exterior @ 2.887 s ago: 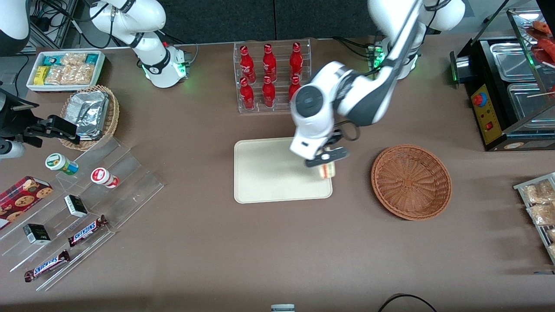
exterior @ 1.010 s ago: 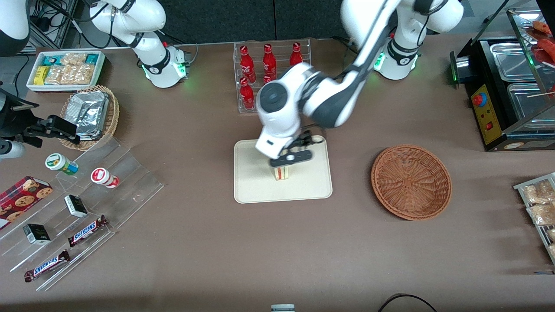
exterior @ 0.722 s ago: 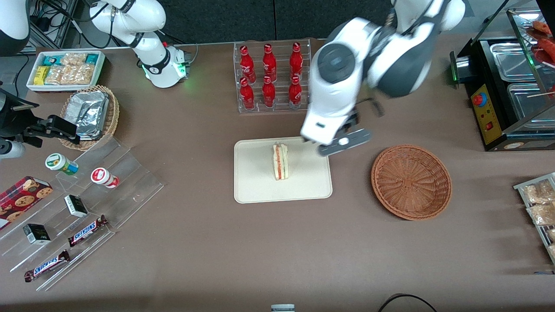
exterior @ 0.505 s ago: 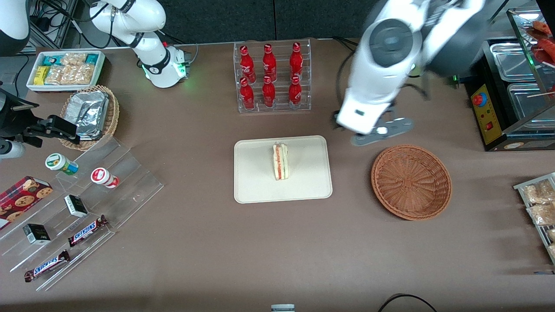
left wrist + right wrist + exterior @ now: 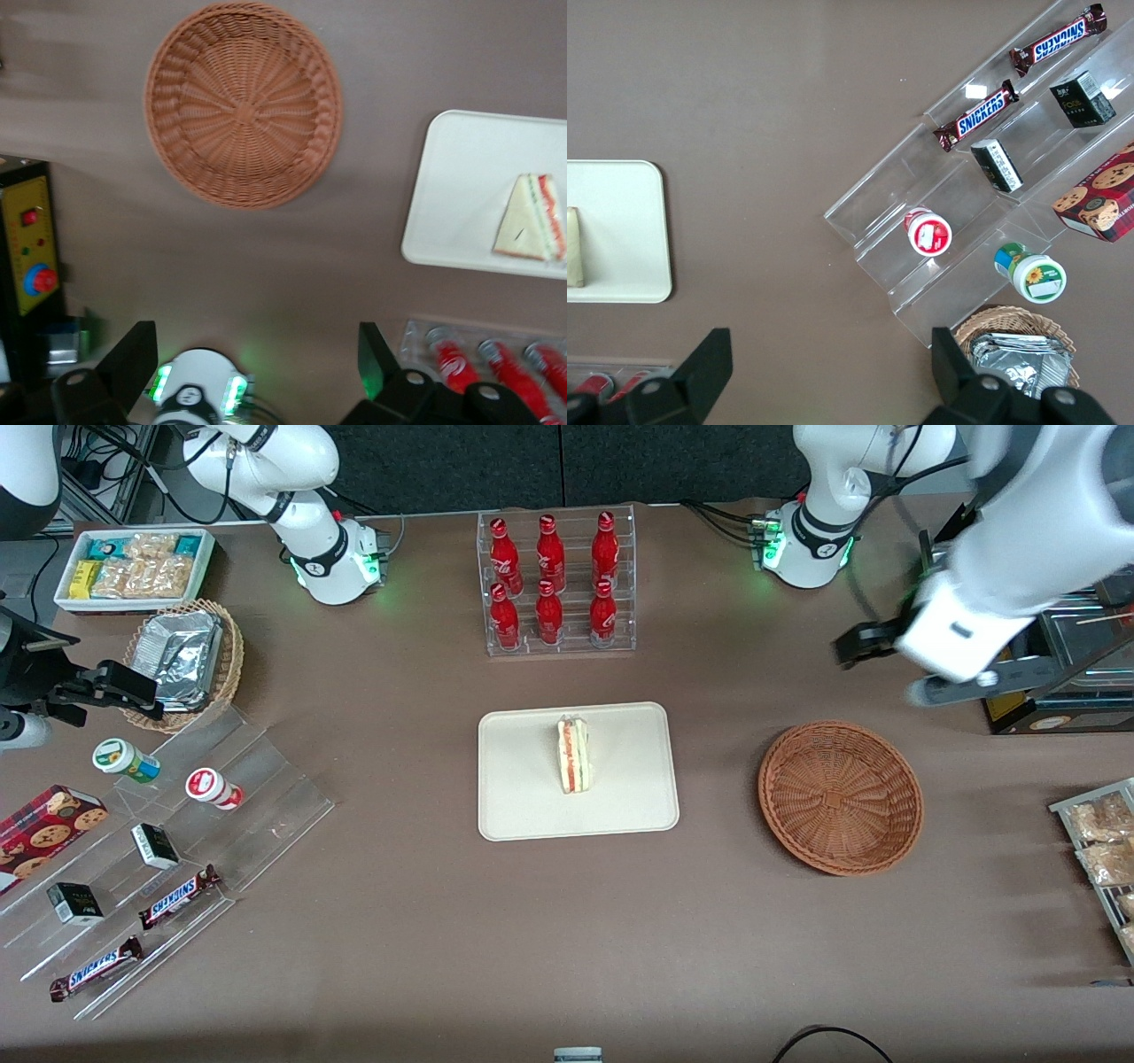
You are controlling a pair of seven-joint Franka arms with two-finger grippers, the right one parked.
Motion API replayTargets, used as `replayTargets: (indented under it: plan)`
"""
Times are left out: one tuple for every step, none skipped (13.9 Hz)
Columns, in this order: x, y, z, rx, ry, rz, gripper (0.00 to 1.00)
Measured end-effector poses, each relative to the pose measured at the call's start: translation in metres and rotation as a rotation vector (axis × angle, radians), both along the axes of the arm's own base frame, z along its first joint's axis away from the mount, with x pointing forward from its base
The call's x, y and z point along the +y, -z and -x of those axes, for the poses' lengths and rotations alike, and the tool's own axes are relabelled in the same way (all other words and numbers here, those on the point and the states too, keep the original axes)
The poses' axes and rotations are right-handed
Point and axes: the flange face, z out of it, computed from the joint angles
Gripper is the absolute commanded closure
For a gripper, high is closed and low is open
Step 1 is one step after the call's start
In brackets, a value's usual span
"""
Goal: Place sandwich from basket to tray
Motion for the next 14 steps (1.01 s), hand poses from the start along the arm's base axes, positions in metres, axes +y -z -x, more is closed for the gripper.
replayTargets:
  plan:
    - [0.022,-0.003,0.002,0.001,0.002,0.01,0.0]
    - [0.043,-0.004,0.001,0.001,0.0,0.018,0.0]
    - [0.063,-0.004,0.0,0.002,0.004,0.025,0.0]
    - [0.078,-0.003,-0.001,0.003,0.013,0.023,0.0]
    - [0.086,-0.003,-0.001,0.003,0.024,0.018,0.0]
    - [0.087,-0.002,-0.002,0.002,0.037,0.015,0.0]
    - [0.084,-0.001,-0.003,0.004,0.049,0.013,0.0]
    - [0.081,0.001,-0.003,0.006,0.059,0.014,0.0]
    - [0.08,0.001,-0.003,0.007,0.075,0.017,0.0]
    - [0.08,0.001,-0.003,0.007,0.095,0.022,0.0]
    - [0.081,0.0,-0.003,0.006,0.111,0.025,0.0]
    - [0.081,-0.002,-0.004,0.002,0.121,0.027,0.0]
    - [0.08,-0.005,-0.004,-0.005,0.128,0.028,0.0]
    - [0.079,-0.008,-0.004,-0.012,0.131,0.028,0.0]
